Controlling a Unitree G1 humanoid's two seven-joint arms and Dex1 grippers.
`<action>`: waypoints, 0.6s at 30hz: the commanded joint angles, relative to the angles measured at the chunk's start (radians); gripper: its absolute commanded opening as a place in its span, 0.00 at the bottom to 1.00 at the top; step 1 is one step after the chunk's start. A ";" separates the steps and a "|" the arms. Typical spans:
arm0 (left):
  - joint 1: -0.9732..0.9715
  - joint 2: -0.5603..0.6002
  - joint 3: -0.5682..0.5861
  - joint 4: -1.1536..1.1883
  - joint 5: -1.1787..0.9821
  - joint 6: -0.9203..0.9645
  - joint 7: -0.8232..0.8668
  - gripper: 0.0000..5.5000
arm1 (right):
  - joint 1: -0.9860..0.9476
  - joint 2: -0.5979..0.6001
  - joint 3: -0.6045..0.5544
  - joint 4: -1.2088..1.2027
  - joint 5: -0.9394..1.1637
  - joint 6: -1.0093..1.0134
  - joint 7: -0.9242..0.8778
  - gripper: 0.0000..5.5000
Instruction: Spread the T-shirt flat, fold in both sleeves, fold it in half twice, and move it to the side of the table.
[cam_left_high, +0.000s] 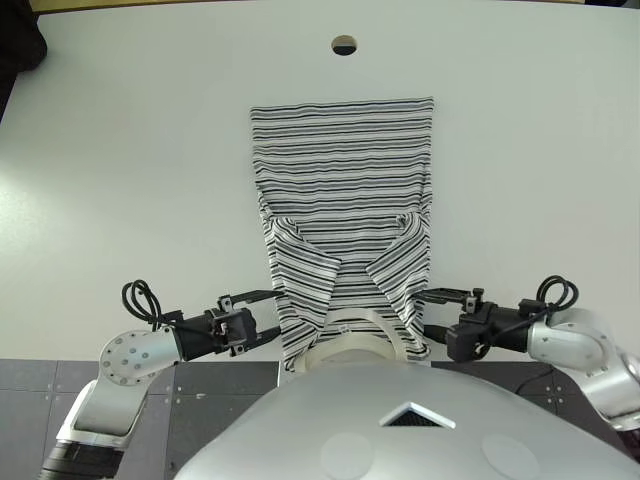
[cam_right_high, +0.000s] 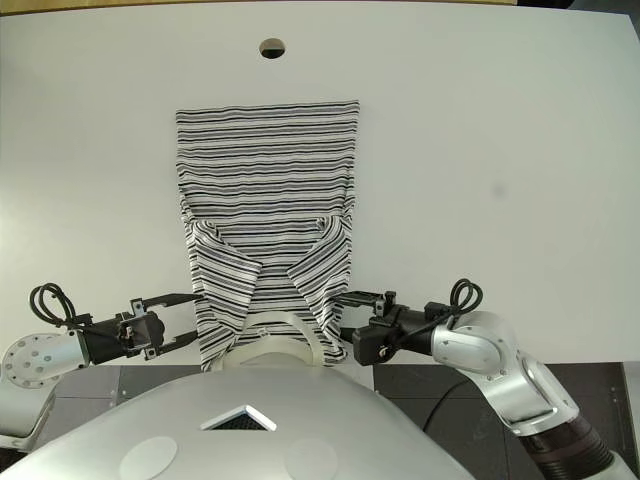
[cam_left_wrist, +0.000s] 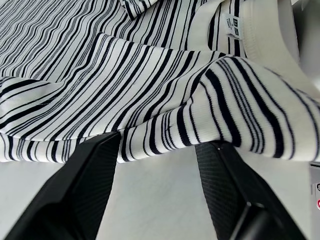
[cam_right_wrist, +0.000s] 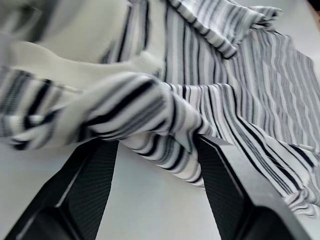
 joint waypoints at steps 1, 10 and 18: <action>-0.011 0.003 -0.006 -0.001 -0.014 -0.003 0.001 0.50 | 0.024 -0.034 0.033 0.023 -0.032 0.048 0.057 0.48; 0.008 0.026 -0.044 -0.021 -0.037 -0.038 -0.042 0.34 | 0.015 -0.041 0.045 0.044 -0.042 0.036 0.067 0.15; 0.021 0.040 -0.069 -0.030 -0.050 -0.045 -0.061 0.12 | 0.025 -0.053 0.042 0.045 -0.013 0.051 0.086 0.02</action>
